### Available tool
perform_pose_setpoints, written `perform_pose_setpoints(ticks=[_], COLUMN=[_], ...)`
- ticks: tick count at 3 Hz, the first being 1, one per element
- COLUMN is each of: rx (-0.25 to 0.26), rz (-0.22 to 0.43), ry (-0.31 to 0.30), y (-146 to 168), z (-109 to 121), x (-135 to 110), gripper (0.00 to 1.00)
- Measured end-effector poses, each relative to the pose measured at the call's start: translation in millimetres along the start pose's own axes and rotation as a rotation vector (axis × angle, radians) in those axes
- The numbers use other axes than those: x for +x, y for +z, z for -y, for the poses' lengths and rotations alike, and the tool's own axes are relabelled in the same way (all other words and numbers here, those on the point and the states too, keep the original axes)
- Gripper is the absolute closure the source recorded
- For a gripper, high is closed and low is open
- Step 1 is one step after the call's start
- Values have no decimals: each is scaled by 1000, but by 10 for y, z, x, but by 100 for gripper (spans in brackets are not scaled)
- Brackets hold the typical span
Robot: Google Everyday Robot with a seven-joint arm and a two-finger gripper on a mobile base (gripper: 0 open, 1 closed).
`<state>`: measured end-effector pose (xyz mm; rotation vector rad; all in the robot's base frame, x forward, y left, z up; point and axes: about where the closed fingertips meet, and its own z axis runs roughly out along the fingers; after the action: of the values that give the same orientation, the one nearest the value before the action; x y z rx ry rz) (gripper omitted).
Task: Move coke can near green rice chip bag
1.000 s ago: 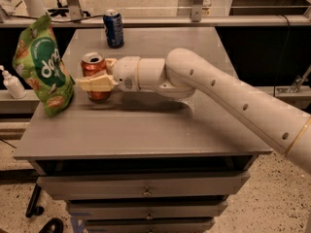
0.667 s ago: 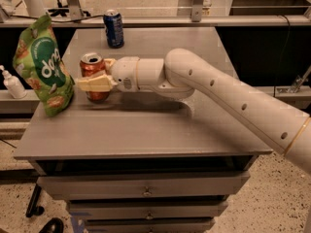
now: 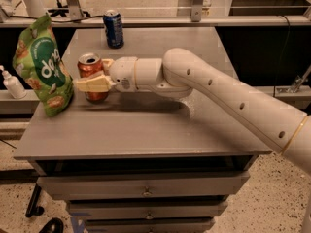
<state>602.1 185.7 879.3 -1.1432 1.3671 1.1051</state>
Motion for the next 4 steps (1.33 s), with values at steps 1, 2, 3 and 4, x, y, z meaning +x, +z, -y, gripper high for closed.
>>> perform_pose_setpoints(ticks=[1,2,3,4], rx=[0,-12,-42,-52], rz=[0,-7,-24,-27], ry=[0,4,17,24], y=[0,-2,2,-16], z=[0,-15,-77,-111], x=[-5,15,78,81], gripper=[36,13,0,0])
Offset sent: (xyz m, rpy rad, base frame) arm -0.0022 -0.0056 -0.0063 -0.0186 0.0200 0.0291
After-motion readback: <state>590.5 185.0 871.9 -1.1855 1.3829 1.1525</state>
